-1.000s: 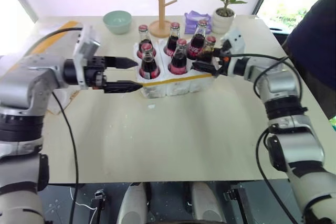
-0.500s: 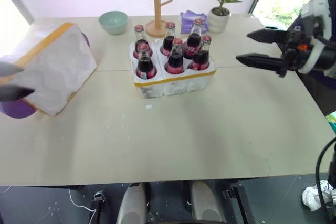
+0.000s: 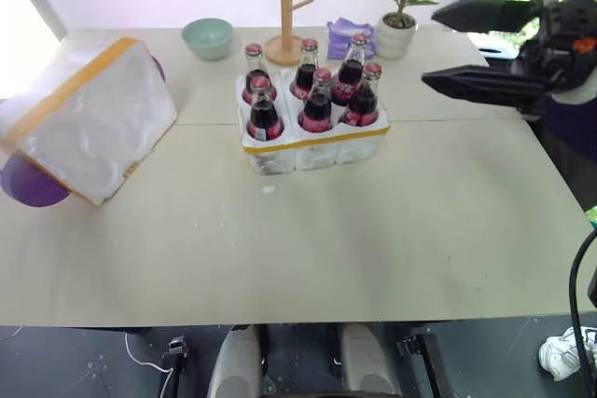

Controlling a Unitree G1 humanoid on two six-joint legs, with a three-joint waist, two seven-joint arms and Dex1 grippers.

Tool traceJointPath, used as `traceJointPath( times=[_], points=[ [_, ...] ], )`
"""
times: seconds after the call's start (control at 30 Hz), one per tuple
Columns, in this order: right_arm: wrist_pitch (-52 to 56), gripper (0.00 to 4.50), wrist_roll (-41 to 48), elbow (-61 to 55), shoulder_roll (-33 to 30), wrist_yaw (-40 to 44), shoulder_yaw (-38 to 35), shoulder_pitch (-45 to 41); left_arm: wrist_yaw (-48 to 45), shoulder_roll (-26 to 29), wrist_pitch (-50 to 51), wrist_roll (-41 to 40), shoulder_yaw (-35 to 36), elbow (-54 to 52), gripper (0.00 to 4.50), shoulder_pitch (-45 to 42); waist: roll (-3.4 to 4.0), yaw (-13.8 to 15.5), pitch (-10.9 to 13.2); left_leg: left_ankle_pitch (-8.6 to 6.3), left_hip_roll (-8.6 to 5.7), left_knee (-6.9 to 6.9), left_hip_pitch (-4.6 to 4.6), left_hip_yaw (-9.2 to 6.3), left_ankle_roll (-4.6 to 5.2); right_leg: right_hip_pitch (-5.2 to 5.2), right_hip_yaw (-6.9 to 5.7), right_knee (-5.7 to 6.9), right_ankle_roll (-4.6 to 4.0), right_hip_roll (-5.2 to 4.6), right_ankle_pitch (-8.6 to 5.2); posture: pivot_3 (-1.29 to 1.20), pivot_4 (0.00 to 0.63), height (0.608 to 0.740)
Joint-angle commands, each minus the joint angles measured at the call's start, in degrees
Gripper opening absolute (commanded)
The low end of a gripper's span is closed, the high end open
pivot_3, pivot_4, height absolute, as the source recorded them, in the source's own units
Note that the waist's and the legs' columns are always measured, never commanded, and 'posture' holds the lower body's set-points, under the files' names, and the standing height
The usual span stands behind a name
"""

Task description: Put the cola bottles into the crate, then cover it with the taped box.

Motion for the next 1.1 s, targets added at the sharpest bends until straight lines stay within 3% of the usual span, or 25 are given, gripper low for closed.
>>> traceJointPath(
  times=[0.03,0.27,0.47,0.57,0.7,0.77,0.93,1.1],
  points=[
    [0.29,4.45,2.16,-2.64,-0.33,-1.79,-1.55,-1.73,-0.73,-1.92,-2.85,5.96,-6.54,6.6,4.5,-8.41,-0.02,0.01,-0.01,0.0,0.0,0.02,0.01,-0.01,0.01,0.0,0.0,0.05,0.01,0.0,0.01,0.0,0.15,0.74],
    [1.08,4.45,3.71,-4.92,-1.14,-6.14,-3.47,-0.07,0.47,-8.79,-6.21,13.69,-14.33,18.0,4.5,-21.58,-0.09,-0.05,-0.02,-0.01,0.01,0.1,0.01,-0.02,0.02,0.01,0.01,0.08,0.02,0.01,0.01,0.0,0.15,0.74],
    [2.15,4.45,5.85,-6.94,-1.37,-9.21,-4.94,1.58,3.11,-12.66,-8.92,17.17,-16.43,23.47,4.5,-26.21,-0.1,0.0,-0.03,0.0,0.01,0.12,0.0,-0.07,0.02,0.03,0.01,0.08,0.02,0.01,0.0,0.0,0.15,0.74],
    [2.31,4.5,6.53,-7.64,-1.26,-10.59,-5.23,2.47,3.54,-13.62,-9.3,17.67,-16.51,24.82,3.32,-27.54,-0.15,-0.05,-0.01,0.0,0.01,0.13,0.0,-0.07,0.03,0.03,0.01,0.09,0.02,0.01,0.01,0.0,0.15,0.74],
    [2.29,4.5,7.56,-8.19,-1.15,-12.04,-5.44,3.17,2.55,-13.95,-9.69,18.42,-17.0,25.52,1.14,-28.08,-0.16,-0.1,-0.01,0.0,0.01,0.13,0.0,-0.08,0.03,0.03,0.01,0.09,0.02,0.01,0.0,0.0,0.15,0.74],
    [2.05,4.5,7.97,-8.19,-1.17,-12.63,-5.51,3.62,2.68,-13.99,-9.86,18.74,-16.97,25.58,0.35,-28.17,-0.16,-0.11,-0.01,0.0,0.01,0.13,0.01,-0.09,0.03,0.03,0.01,0.1,0.02,0.01,0.01,0.0,0.15,0.74],
    [1.24,4.5,6.61,-7.28,-3.1,-10.96,-5.43,7.38,7.07,-13.71,-13.02,18.0,-15.34,24.5,0.31,-27.68,-0.19,-0.08,-0.03,0.0,0.02,0.13,0.0,-0.1,0.03,0.03,0.01,0.1,0.02,0.01,0.01,0.0,0.15,0.74],
    [-0.34,4.5,4.09,-6.29,-5.07,-9.75,-6.33,14.0,21.27,-14.95,-29.64,13.9,-9.38,16.17,0.31,-23.45,-0.27,0.12,-0.03,0.0,0.01,0.17,0.0,-0.15,0.03,0.09,0.0,0.1,0.02,0.0,0.01,0.0,0.15,0.74]
  ],
)
